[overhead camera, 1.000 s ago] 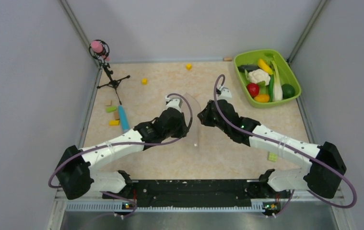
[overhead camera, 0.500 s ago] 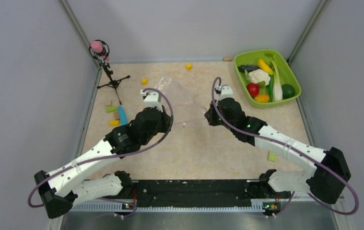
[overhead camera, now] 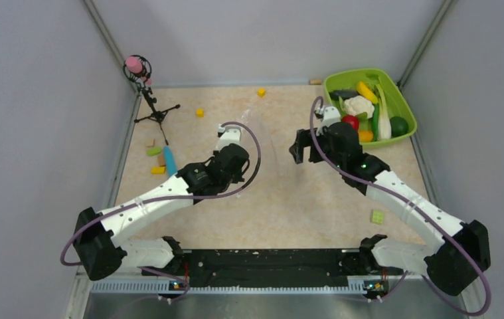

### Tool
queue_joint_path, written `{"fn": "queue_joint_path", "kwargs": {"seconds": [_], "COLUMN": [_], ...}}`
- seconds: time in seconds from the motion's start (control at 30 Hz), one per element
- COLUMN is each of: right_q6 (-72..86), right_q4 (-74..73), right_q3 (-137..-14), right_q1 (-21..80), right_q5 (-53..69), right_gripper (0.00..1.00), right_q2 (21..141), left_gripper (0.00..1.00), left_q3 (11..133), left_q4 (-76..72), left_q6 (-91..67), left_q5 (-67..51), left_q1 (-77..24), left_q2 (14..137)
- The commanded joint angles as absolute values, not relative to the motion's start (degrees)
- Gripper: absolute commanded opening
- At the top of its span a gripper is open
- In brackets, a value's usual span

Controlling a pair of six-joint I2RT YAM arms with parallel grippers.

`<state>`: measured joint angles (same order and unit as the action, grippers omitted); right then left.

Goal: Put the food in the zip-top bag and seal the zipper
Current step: Move the bin to the center of the board.

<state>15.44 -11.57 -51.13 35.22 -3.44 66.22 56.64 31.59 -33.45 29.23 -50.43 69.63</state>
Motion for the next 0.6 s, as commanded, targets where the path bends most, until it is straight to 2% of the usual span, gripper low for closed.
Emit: {"fn": "queue_joint_path", "kwargs": {"seconds": [0.0,0.13,0.23,0.37,0.57], "right_q6": [14.43,14.85,13.76,9.60,7.74], "right_q4": [-12.22,-12.20,-11.46,-12.10,-16.05], "right_q3": [-53.46,-52.02,-53.58,-59.09,-70.78], "right_q1": [25.99,13.94,7.52,5.49,3.10], "right_q5": [-0.48,2.05,2.51,-8.08,-9.41], "right_gripper": [0.90,0.90,0.90,0.89,0.82], "right_q2": [61.60,64.94,72.31,83.60,100.22], "left_gripper": [0.00,0.00,0.00,0.00,0.00], "left_q3": [60.44,60.26,59.41,56.70,54.38], "left_q4": [31.29,31.44,30.92,28.66,26.88], "left_q6": [-34.70,-35.15,-35.09,-34.23,-34.22], "left_q5": [33.22,34.95,35.36,33.86,32.38], "left_q1": [-49.26,-48.84,-48.69,-48.69,-48.65], "left_q2": [70.30,70.71,70.39,69.48,68.60]}}
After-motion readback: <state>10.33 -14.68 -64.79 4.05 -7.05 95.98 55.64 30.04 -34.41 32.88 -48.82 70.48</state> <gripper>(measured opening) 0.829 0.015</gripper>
